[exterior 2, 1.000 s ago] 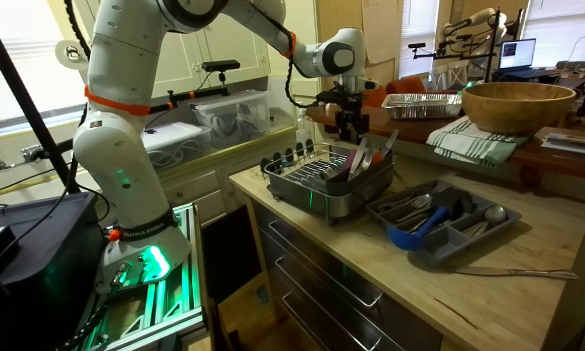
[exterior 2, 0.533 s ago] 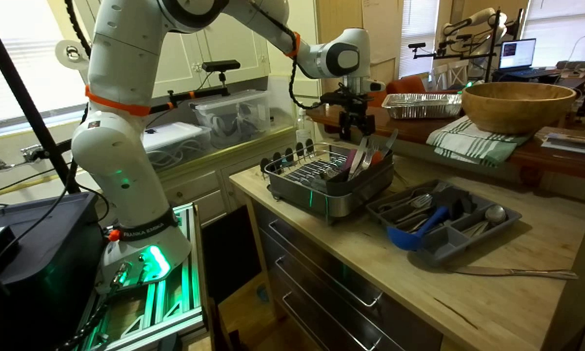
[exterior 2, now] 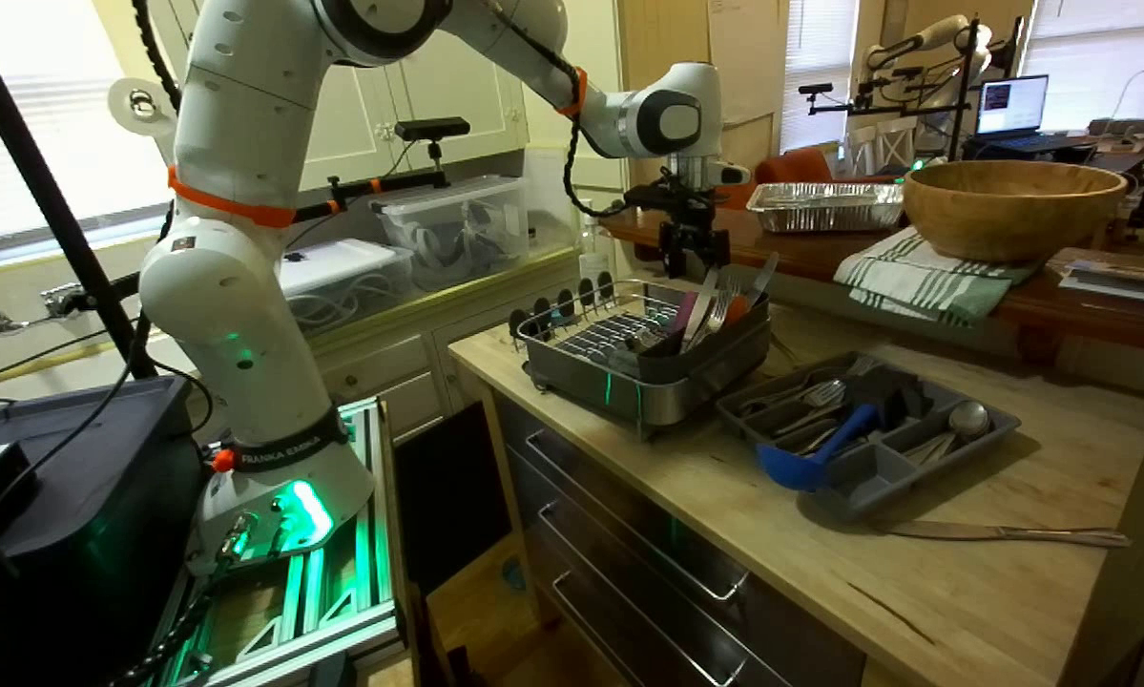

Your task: Put the purple cup on the left side of the counter.

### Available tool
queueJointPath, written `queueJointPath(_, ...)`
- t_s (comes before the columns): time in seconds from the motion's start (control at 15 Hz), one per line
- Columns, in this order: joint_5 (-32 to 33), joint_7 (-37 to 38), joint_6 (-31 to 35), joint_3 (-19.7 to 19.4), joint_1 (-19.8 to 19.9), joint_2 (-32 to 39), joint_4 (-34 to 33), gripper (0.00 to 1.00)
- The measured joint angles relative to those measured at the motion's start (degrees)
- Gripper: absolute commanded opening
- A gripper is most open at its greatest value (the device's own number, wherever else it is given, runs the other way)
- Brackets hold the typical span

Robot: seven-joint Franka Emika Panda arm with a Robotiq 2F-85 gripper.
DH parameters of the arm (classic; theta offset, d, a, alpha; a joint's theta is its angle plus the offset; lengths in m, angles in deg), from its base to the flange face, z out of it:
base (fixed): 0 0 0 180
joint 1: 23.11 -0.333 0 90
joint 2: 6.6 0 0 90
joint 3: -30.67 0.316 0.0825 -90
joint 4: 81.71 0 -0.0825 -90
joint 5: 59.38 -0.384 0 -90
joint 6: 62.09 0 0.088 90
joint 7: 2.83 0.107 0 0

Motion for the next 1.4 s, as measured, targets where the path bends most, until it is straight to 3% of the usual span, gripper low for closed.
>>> queueJointPath(0.53, 0.10, -0.31, 0.00, -0.11, 0.08, 0.00, -0.05, 1.00)
queueJointPath(0.93, 0.00, -4.99, -0.13, 0.00, 1.31, 1.36, -0.85, 1.00)
queueJointPath(1.4, -0.03, -8.51, -5.37, 1.75, 1.26, 4.01, -4.78, 1.00)
